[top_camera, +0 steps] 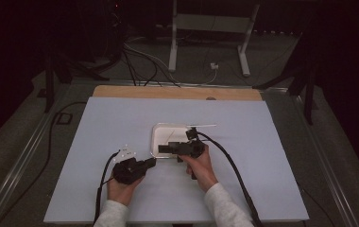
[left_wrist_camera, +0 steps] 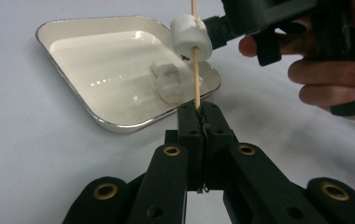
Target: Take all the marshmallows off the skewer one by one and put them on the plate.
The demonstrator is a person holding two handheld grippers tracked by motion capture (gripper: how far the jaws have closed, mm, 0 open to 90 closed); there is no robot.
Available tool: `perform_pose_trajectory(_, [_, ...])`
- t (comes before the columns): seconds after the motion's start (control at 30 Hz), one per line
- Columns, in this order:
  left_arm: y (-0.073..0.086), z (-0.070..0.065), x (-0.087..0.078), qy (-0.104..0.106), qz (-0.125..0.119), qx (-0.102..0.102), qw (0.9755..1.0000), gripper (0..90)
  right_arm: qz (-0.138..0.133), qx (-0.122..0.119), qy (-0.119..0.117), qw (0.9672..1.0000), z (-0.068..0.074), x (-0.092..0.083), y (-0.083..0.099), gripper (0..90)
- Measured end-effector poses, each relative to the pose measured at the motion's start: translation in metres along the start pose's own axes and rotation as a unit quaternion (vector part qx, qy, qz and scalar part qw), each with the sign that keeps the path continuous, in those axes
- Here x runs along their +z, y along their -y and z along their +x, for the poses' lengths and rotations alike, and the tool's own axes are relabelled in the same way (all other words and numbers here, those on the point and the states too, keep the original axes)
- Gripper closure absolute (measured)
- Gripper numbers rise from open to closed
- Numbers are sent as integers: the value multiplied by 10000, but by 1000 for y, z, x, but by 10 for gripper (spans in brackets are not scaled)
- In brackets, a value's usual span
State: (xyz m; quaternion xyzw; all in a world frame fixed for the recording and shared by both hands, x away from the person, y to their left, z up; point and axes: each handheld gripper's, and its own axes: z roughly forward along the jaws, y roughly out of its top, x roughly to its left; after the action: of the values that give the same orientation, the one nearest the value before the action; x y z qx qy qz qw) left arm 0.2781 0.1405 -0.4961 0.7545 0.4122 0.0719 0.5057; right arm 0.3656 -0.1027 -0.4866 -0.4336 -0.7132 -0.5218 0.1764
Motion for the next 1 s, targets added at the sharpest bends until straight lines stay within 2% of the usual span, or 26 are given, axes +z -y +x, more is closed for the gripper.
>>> perform_pose_trajectory(0.27, [-1, -1, -1, 29, -83, 7, 10000, 900, 13, 112, -125, 9999, 1, 4, 3, 228])
perform_pose_trajectory(0.6, [-1, -2, -2, 73, -176, -25, 9998, 900, 55, 252, -338, 9991, 1, 9, 4, 343])
perform_pose_trajectory(0.87, [-1, -2, -2, 88, -211, 0, 9997, 900, 80, 402, -418, 9983, 1, 12, 6, 505])
perform_pose_trajectory(1.0, [-1, -2, -2, 70, -193, -4, 9998, 900, 161, 439, -496, 9977, 0, 14, 7, 662])
